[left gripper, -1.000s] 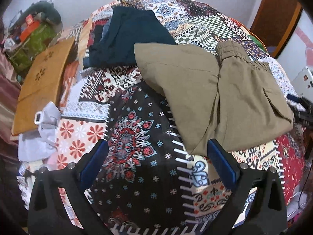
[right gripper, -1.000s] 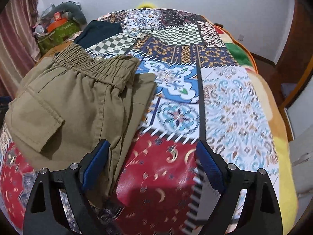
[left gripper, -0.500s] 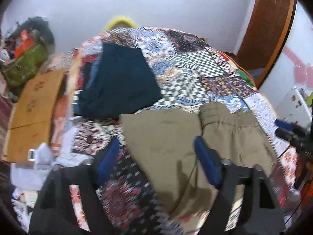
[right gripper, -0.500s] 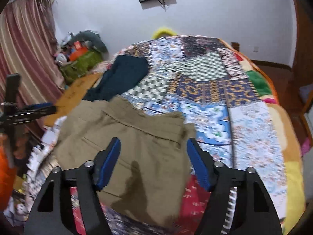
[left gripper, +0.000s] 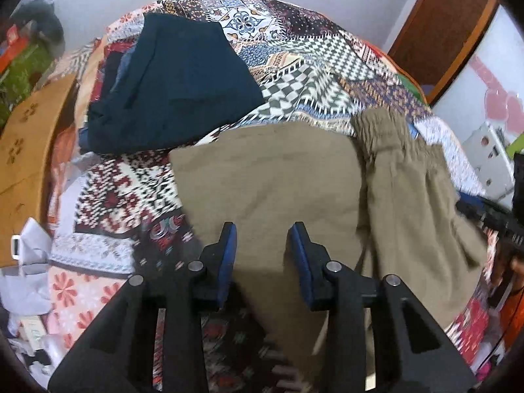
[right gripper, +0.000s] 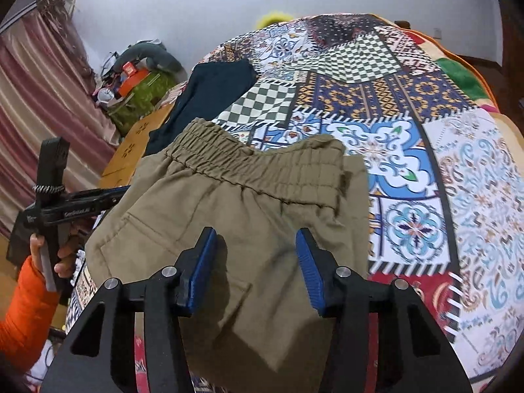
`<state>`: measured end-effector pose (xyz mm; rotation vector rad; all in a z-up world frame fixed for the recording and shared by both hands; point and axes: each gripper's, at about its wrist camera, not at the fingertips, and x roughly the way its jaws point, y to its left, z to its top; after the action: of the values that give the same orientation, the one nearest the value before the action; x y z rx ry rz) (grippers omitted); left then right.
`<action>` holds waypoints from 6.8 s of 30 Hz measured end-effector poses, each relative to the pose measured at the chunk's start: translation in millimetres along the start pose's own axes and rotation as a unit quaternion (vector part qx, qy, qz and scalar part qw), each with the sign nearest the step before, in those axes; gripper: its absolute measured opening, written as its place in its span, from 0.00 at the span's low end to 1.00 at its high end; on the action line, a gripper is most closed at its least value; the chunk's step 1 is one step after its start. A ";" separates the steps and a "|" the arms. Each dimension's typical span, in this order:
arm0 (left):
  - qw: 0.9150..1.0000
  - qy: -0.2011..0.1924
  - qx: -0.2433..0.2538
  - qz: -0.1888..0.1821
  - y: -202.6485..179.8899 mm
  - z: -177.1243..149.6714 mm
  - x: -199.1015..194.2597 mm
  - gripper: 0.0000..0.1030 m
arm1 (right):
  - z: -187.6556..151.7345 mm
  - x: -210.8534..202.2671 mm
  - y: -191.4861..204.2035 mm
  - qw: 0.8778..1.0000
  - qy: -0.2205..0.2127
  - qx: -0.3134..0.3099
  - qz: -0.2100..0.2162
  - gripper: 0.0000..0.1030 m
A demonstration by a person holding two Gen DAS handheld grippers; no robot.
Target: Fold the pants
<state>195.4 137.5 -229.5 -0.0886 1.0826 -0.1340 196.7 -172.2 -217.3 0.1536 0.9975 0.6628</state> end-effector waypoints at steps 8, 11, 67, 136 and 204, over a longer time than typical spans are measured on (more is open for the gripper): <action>0.999 -0.002 -0.015 0.040 18.8 -28.7 -11.9 0.46 | -15.7 -21.8 -14.5 0.998 -0.003 -0.010 -0.066 0.44; 0.999 -0.003 -0.027 0.040 24.7 -32.9 -15.7 0.47 | -26.3 -22.7 -22.1 0.997 0.007 -0.009 -0.082 0.44; 0.991 -0.011 -0.110 -0.077 17.2 14.9 12.6 0.12 | 12.7 20.3 -51.2 0.998 0.022 0.054 0.006 0.23; 0.976 -0.068 -0.142 0.148 186.8 124.3 21.6 0.30 | 196.8 154.6 69.3 0.994 -0.017 -0.103 -0.030 0.22; 0.902 -0.408 -0.038 0.139 -69.1 -78.2 -304.1 1.00 | 25.2 -169.4 207.5 0.927 -0.321 -0.192 -0.015 1.00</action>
<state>-18.8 115.0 9.2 -0.0488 0.2493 0.1969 62.8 -101.2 5.0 0.0043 0.2284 0.7031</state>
